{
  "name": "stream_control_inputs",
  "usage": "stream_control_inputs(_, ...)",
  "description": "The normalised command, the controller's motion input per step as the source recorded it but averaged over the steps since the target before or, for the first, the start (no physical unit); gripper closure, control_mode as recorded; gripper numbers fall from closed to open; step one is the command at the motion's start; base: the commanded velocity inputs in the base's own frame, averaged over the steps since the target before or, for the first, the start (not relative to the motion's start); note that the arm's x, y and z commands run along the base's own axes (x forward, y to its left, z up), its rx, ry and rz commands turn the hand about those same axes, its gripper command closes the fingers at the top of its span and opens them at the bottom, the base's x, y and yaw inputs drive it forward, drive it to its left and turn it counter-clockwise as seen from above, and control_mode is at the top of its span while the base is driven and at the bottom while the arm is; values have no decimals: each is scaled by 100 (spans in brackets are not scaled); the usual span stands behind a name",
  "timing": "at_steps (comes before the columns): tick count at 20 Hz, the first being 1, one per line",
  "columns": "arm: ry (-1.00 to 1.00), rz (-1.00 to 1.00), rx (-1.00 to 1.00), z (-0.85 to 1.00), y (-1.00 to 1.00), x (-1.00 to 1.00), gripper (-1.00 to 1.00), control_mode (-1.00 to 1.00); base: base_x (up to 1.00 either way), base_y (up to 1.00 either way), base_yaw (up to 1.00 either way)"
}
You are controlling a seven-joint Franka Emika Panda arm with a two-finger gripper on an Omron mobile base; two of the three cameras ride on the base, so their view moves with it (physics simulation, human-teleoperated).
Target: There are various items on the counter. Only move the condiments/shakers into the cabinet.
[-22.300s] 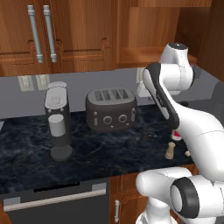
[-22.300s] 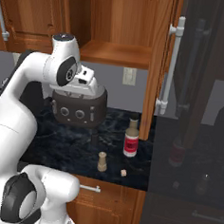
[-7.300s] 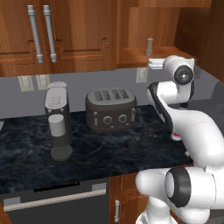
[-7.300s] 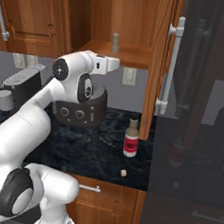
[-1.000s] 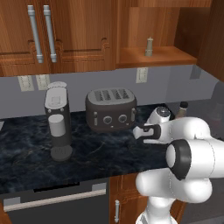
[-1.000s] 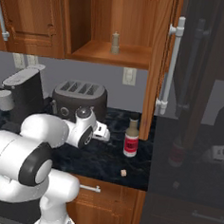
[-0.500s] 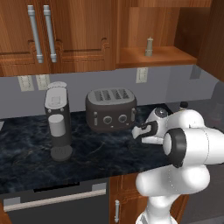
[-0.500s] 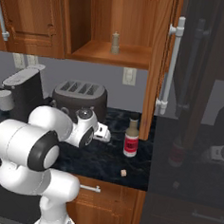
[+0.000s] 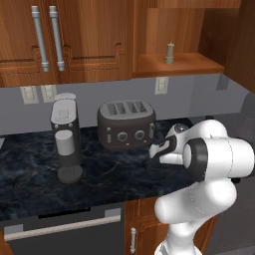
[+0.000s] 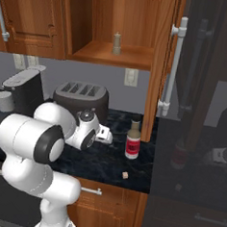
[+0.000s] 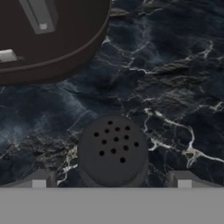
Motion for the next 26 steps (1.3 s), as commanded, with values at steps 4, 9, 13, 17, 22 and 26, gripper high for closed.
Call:
stream_control_inputs(4, 0, 0, -2, -1, 0, 11, -100, -100, 0, 0, 0)
stream_control_inputs(9, 0, 0, 0, 0, 0, 6, 100, -100, 0, 0, 0)
stream_control_inputs(13, 0, 0, 0, 0, 0, 0, 100, -100, 0, 0, 0)
stream_control_inputs(17, -6, 0, 0, 1, 0, -8, 100, -100, 0, 0, 0)
stream_control_inputs(22, -23, 0, 0, 46, 0, -33, 100, -100, 0, 0, 0)
stream_control_inputs(26, -19, 0, 0, 100, 0, -41, 100, -100, 0, 0, 0)
